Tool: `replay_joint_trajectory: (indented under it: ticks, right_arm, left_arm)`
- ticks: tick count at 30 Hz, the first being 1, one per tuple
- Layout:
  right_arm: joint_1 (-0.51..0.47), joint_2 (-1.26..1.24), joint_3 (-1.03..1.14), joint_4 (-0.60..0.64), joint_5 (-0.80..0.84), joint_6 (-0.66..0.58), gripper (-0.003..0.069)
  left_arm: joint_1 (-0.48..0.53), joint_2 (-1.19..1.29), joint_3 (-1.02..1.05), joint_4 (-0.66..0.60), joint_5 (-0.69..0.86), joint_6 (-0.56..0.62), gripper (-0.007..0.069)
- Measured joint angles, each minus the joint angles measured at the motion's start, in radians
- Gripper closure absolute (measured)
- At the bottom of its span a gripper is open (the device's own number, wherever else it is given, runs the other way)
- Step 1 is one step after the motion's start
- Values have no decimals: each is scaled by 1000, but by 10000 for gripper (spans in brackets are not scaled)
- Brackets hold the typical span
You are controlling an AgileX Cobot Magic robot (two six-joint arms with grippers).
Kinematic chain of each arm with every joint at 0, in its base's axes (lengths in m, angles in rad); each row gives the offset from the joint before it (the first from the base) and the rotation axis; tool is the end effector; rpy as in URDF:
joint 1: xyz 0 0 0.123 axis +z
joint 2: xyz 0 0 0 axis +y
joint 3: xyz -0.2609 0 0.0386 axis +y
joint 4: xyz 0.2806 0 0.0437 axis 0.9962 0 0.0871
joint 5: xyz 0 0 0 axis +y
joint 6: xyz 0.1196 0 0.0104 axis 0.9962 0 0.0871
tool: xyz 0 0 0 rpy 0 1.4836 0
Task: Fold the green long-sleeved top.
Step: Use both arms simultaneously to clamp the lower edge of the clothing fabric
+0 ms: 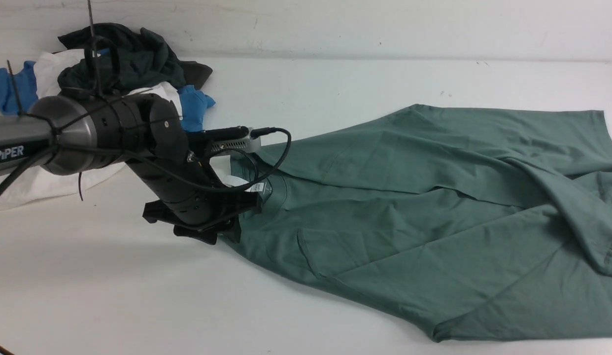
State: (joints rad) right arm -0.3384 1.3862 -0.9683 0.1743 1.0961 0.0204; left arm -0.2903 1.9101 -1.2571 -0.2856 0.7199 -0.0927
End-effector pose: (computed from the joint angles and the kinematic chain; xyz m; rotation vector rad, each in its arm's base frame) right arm 0.2721 -0.0761 0.1953 0.6294 2.9001 0.2021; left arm 0.3846 -0.1382 0.1079 0.0132 2.8799 -0.3888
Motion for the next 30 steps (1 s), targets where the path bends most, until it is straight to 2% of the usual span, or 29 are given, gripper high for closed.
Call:
replay_joint_trajectory:
  ticks: [8, 11, 16, 21, 24, 27, 30]
  right_arm:
    - [0, 0, 0, 3, -3, -1, 274]
    - [0, 0, 0, 3, -7, -1, 274]
    - [0, 0, 0, 8, 5, -1, 274]
    - [0, 0, 0, 47, 102, -31, 274]
    - [6, -1, 0, 103, 123, -74, 273]
    - [34, -1, 11, 108, 122, -103, 273]
    - [105, -1, 66, 108, 95, -115, 273]
  left_arm:
    - [0, 42, 0, 3, -23, 0, 354]
    - [0, 56, -5, 5, -28, 0, 388]
    - [1, 64, -12, 4, -21, 0, 577]
    - [25, 47, -12, 20, 25, 0, 606]
    - [88, -2, -10, 81, 83, 0, 606]
    - [148, -39, -10, 125, 112, 0, 606]
    - [242, -80, -10, 183, 155, 0, 606]
